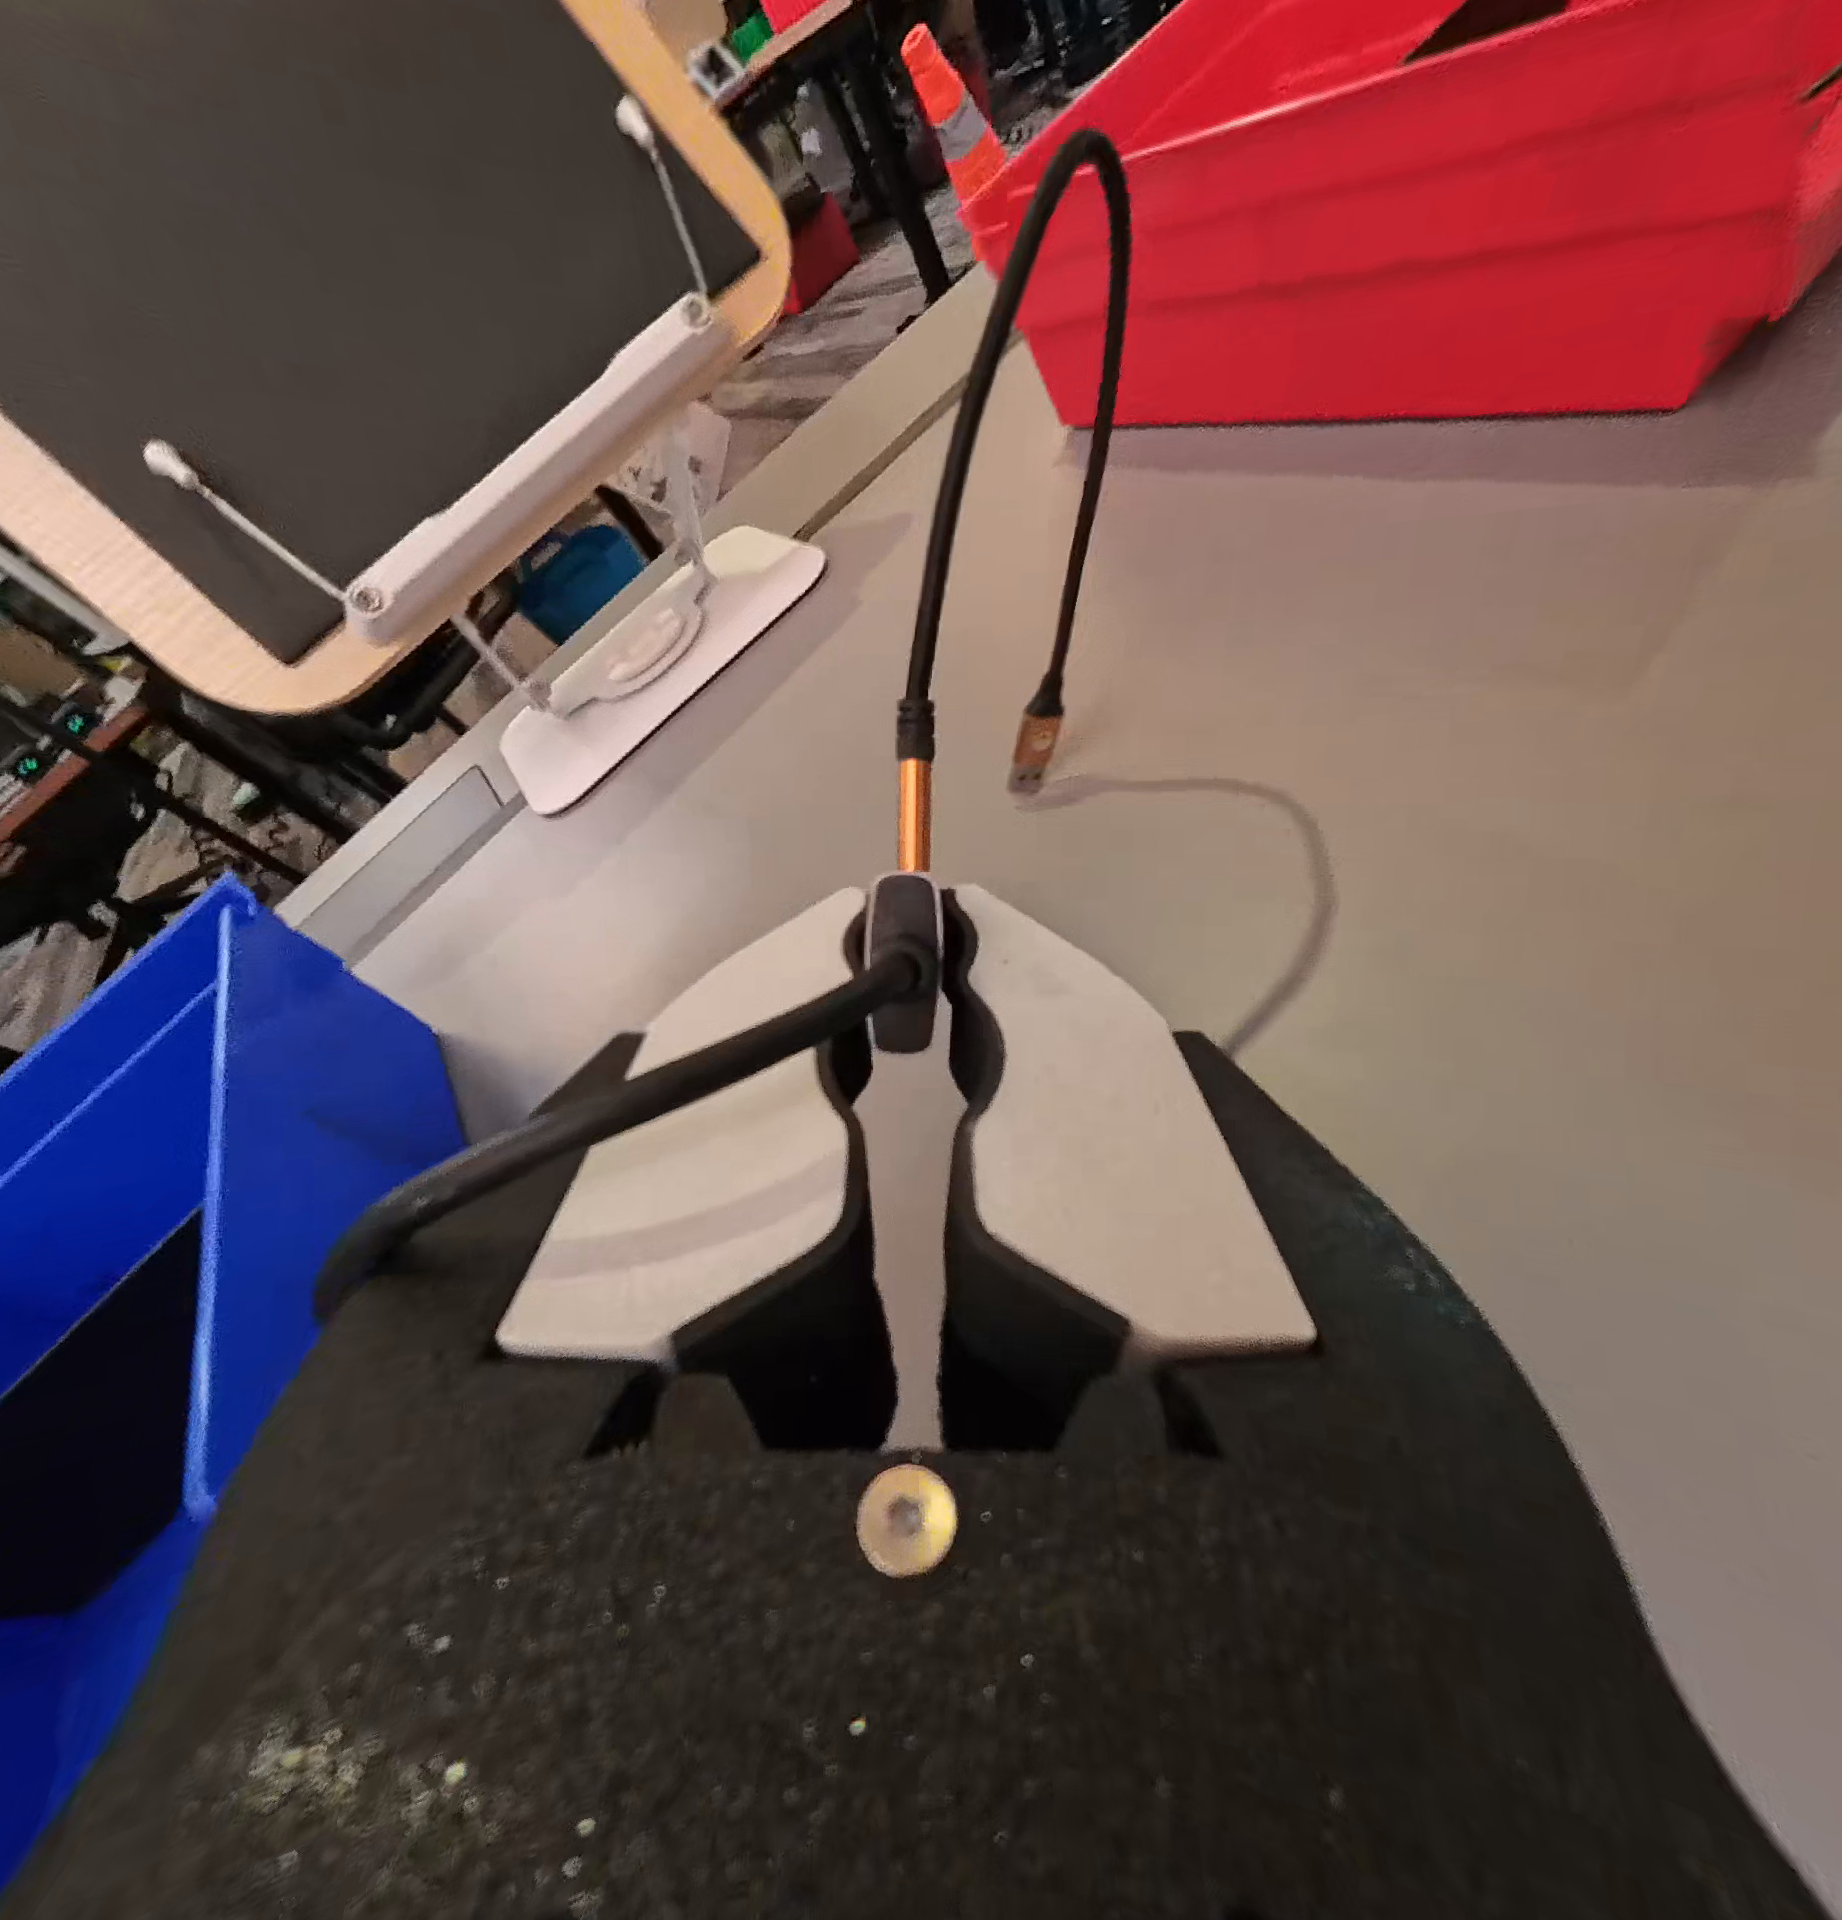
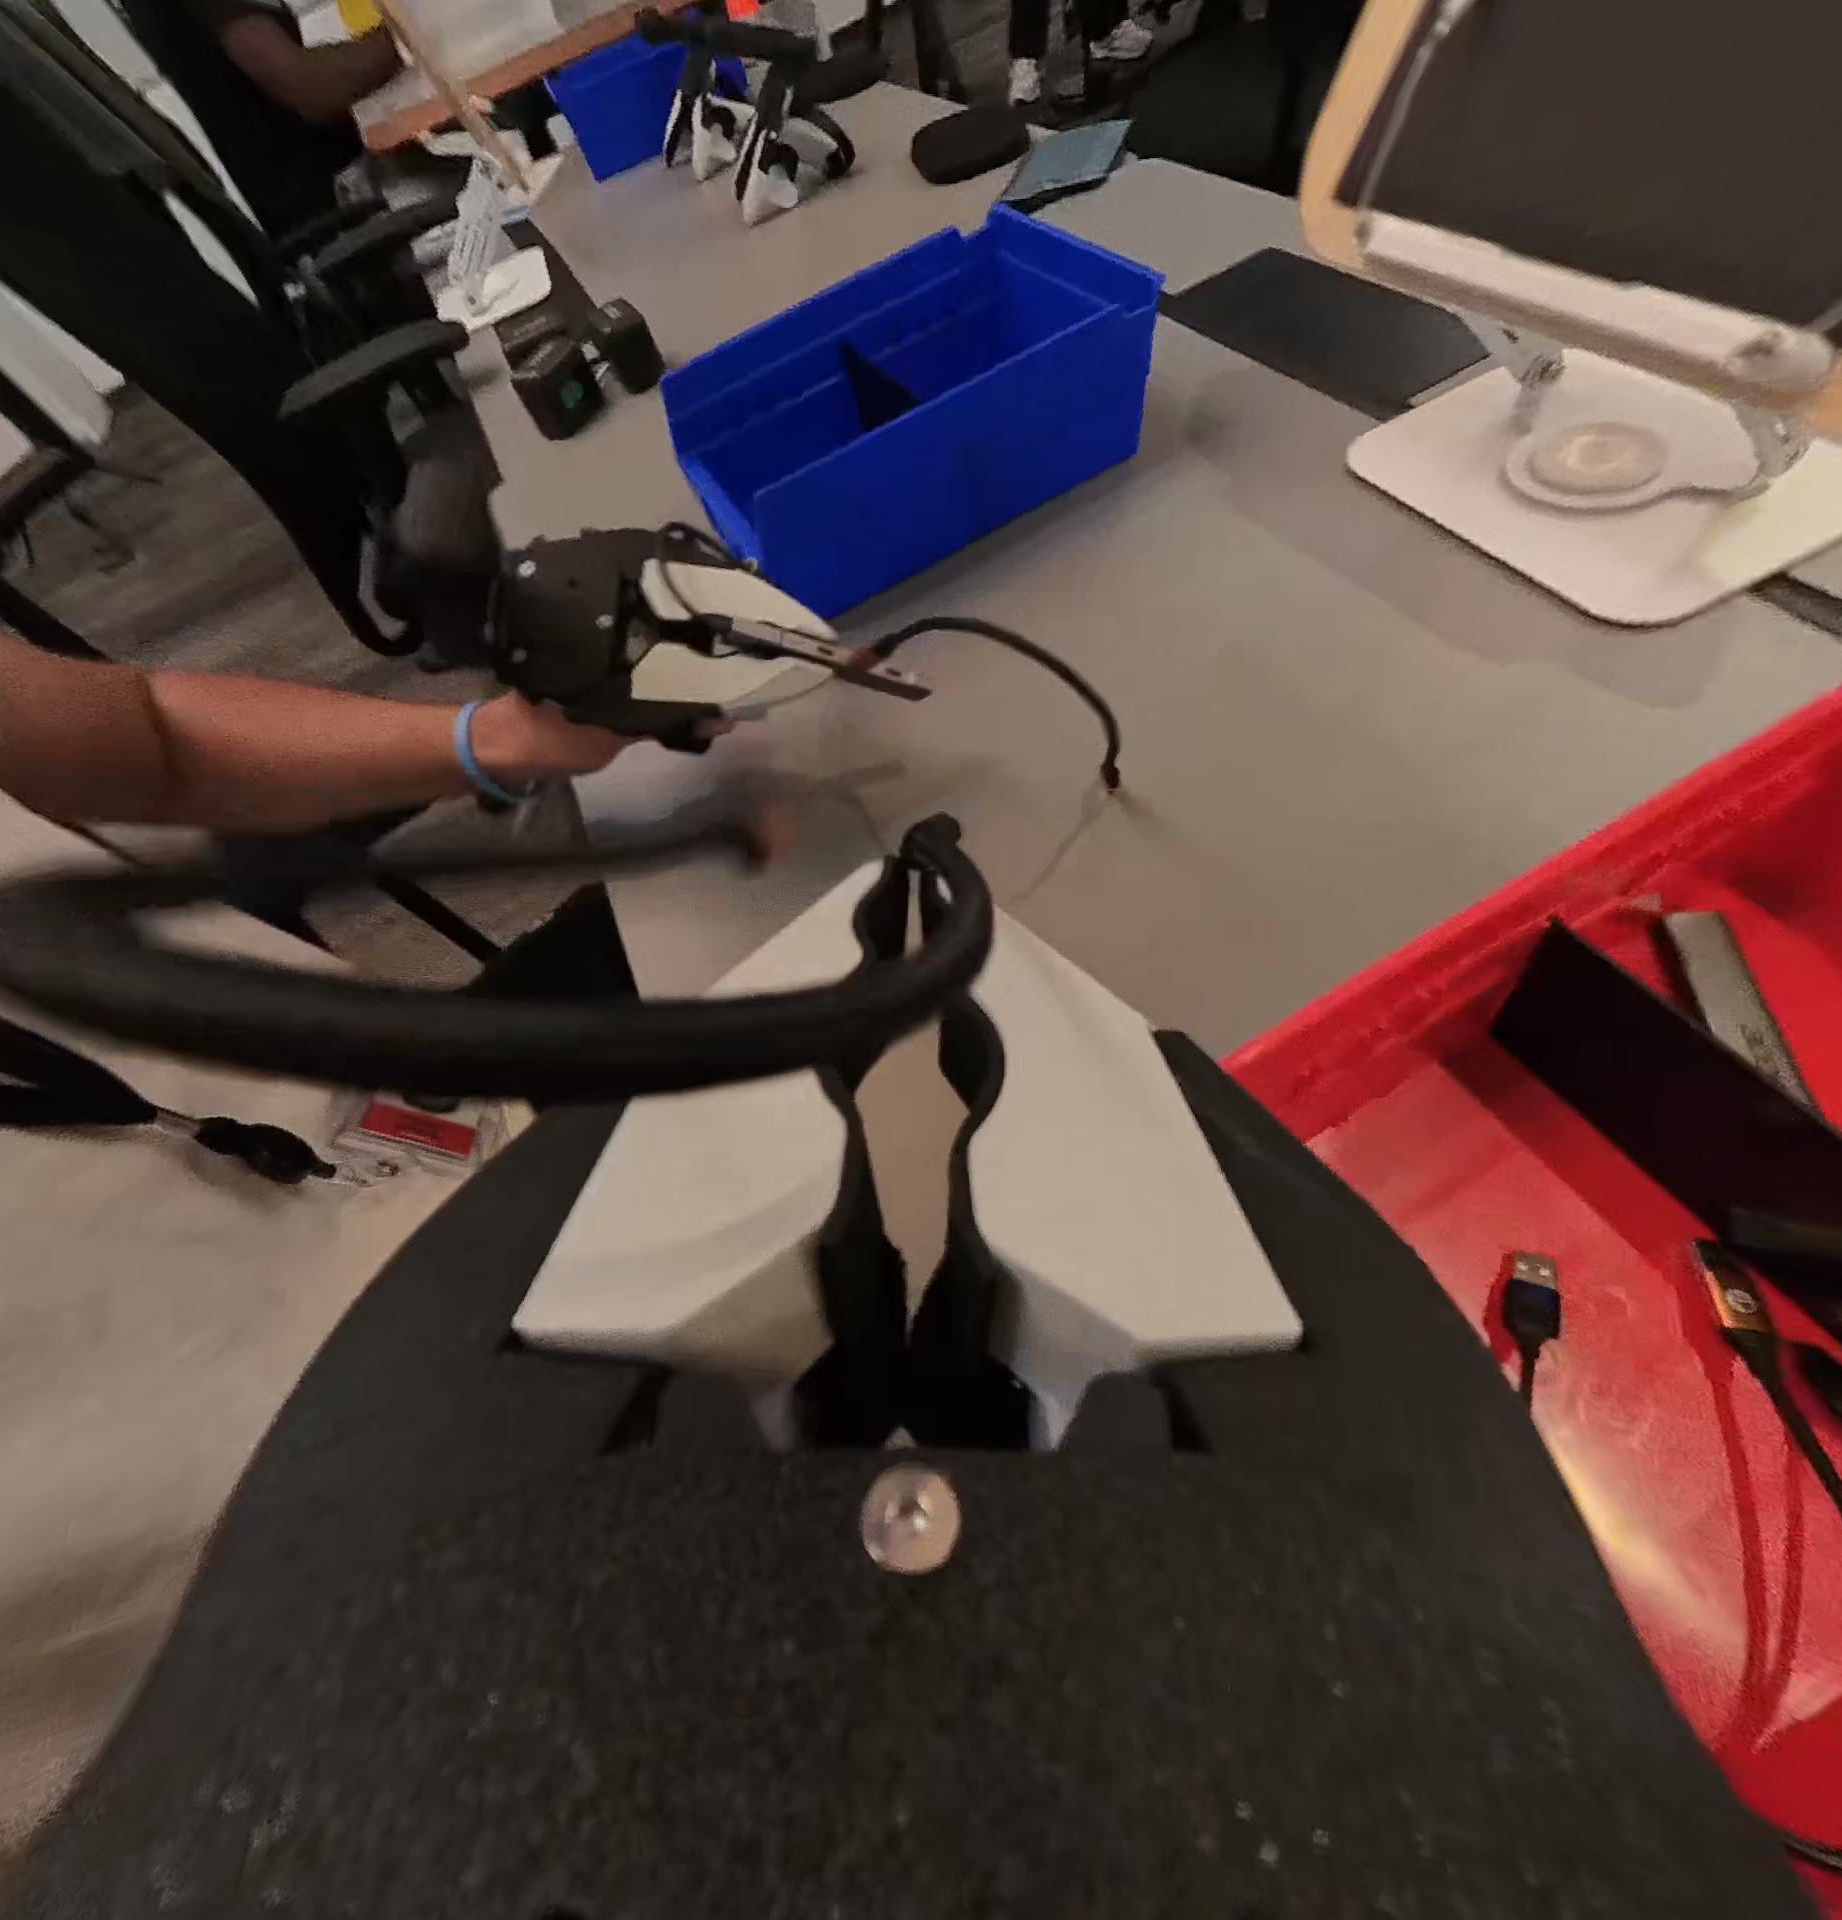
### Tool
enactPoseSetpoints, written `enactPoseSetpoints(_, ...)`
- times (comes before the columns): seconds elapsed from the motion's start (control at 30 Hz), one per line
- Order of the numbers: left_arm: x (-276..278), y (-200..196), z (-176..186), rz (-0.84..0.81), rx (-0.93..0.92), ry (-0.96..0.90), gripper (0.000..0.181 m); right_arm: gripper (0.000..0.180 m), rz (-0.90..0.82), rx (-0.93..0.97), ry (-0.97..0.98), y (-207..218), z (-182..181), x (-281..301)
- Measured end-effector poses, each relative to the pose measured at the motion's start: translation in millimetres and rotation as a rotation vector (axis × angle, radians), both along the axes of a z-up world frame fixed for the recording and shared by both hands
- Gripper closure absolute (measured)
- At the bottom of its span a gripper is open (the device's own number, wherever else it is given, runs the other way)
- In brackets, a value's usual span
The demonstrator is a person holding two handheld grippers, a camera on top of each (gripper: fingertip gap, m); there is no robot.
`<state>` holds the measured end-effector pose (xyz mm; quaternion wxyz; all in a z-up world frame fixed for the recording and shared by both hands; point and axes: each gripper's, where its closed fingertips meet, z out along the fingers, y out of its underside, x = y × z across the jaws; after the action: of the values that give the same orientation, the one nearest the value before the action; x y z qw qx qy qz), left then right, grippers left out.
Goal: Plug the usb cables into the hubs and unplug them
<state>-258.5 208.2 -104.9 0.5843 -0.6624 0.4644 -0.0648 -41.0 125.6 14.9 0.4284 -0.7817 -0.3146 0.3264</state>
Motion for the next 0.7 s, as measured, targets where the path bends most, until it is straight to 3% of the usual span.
enactPoseSetpoints(0.13, 8.0, -11.0, -1.0, -0.042, 0.001, 0.010, 0.171, 0.180, -0.193, -0.170, 0.130, 51.8, -35.2, 53.5)
enactPoseSetpoints(0.2, 8.9, -13.8, -1.6, -0.050, -0.008, 0.012, 0.171, 0.180, -0.362, -0.243, 0.044, 83.0, -75.5, 99.8)
enactPoseSetpoints(0.27, 8.7, -15.0, -1.8, -0.057, -0.015, 0.012, 0.171, 0.180, -0.427, -0.286, 0.001, 102.0, -100.9, 124.8)
enactPoseSetpoints(0.4, 4.8, -14.4, -2.6, -0.056, -0.031, 0.007, 0.171, 0.175, -0.515, -0.264, -0.194, 119.7, -115.5, 158.2)
enactPoseSetpoints(0.5, 1.3, -14.1, -3.9, -0.058, -0.047, 0.005, 0.171, 0.172, -0.552, -0.100, -0.390, 114.0, -94.3, 178.6)
enactPoseSetpoints(0.57, -0.2, -14.4, -6.7, -0.066, -0.062, 0.012, 0.171, 0.157, -0.556, -0.028, -0.469, 96.6, -80.7, 182.7)
enactPoseSetpoints(0.7, 0.7, -18.0, -9.5, -0.094, -0.082, 0.016, 0.171, 0.134, -0.475, -0.025, -0.562, 31.0, -99.1, 170.8)
